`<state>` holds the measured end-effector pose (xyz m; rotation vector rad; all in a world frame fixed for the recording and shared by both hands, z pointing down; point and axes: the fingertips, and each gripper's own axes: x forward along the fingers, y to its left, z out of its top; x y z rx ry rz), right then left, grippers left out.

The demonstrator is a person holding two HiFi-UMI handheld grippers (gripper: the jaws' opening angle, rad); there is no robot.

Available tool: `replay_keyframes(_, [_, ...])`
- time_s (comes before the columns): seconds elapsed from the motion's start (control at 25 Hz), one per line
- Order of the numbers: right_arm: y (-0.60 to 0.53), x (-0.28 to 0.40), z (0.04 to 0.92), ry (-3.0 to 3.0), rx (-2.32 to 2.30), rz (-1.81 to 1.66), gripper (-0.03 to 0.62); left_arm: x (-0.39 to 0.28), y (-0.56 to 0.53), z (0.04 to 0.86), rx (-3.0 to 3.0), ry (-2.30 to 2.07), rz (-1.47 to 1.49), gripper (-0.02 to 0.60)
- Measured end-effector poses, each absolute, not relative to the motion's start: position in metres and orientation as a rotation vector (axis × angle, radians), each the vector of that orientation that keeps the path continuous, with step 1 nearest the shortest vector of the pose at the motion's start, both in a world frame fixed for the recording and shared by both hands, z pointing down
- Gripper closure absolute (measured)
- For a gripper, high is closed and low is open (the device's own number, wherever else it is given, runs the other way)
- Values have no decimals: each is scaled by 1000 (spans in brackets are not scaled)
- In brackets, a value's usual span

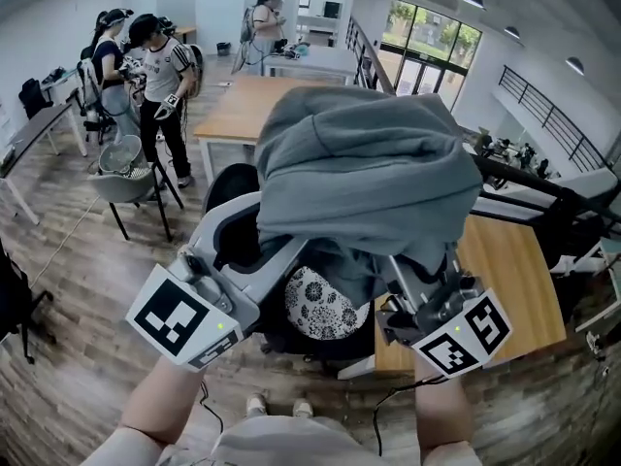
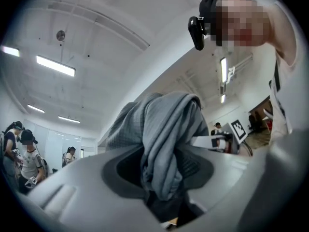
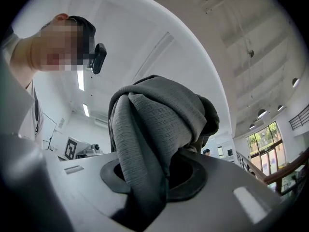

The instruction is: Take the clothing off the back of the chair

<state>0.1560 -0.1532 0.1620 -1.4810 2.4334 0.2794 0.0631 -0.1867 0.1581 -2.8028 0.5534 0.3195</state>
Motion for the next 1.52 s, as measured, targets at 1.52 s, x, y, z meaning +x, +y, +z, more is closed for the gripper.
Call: replay_keyframes(1.52, [-104, 184, 352, 2499, -1633, -147, 462, 94, -138, 345, -2994, 526, 25, 419])
